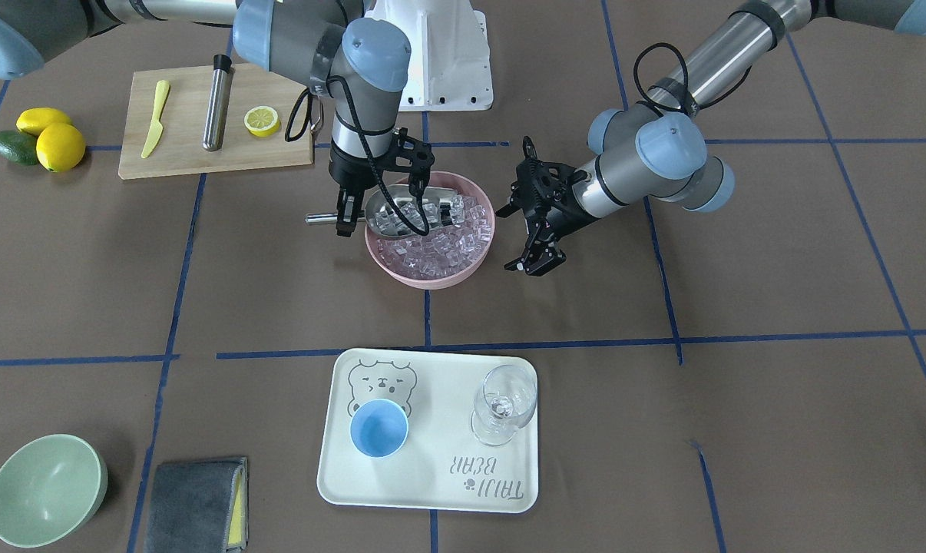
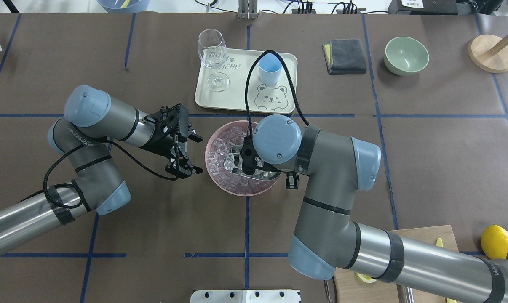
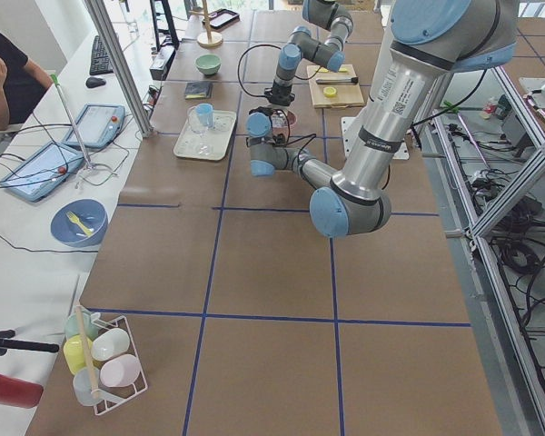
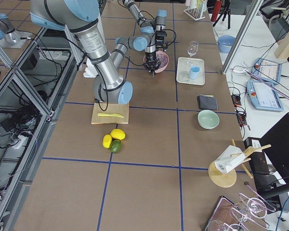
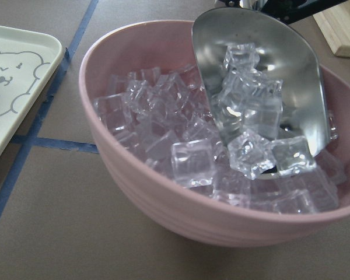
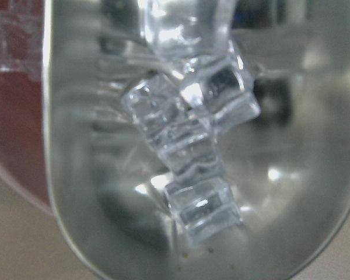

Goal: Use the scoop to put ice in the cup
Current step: 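Drag the scoop through the ice and lift it out filled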

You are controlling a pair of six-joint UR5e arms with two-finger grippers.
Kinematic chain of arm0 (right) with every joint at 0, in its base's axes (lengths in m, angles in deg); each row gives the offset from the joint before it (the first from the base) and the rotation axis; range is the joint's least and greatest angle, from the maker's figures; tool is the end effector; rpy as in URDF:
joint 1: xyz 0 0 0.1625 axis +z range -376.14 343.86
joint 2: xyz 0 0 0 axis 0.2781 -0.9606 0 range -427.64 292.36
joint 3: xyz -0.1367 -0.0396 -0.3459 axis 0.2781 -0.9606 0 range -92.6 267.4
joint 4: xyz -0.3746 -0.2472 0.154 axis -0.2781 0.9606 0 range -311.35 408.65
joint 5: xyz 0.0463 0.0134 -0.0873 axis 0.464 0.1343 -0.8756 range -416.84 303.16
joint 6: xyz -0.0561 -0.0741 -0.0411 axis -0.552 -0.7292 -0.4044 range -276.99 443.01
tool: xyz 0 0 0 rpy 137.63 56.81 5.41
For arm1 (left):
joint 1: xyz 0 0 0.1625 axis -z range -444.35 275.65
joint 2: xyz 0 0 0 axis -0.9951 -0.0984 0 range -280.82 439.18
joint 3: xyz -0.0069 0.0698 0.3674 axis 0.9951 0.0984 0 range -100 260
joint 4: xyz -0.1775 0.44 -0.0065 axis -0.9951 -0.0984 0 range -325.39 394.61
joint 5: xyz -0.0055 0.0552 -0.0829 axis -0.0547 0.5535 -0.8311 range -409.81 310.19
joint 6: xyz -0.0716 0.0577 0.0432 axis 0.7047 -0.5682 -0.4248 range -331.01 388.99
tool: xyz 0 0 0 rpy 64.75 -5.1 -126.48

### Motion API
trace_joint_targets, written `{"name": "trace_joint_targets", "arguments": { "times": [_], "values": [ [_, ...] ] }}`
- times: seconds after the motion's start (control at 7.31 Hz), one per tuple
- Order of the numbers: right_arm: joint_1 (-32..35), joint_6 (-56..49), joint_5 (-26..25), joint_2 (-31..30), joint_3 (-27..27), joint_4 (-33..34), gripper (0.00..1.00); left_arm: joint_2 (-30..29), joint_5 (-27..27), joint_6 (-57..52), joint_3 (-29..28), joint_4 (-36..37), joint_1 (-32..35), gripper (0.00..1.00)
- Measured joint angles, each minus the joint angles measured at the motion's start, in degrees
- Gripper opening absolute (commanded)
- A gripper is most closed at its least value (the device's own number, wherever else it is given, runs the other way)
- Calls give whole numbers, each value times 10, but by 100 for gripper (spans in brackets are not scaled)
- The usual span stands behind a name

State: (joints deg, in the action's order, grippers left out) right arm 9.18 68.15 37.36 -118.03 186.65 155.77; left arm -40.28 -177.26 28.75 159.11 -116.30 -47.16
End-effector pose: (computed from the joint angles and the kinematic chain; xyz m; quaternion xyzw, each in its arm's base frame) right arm -0.5574 -0.4030 0.1415 0.2330 -0.1471 -0.6225 0.7325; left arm 0.5249 -0.4881 0.2598 0.4336 0.4894 0.5089 0.5599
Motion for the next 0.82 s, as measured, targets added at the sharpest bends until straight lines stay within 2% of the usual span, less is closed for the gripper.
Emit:
{"name": "trace_joint_targets", "arguments": {
  "times": [0.27,0.82],
  "values": [
    [19,0,33,-17,14,-28,0,0,2,0,0,0,0,100],
    [97,0,123,-20,46,-29,0,12,2,-1,2,4,14,100]
  ]
}}
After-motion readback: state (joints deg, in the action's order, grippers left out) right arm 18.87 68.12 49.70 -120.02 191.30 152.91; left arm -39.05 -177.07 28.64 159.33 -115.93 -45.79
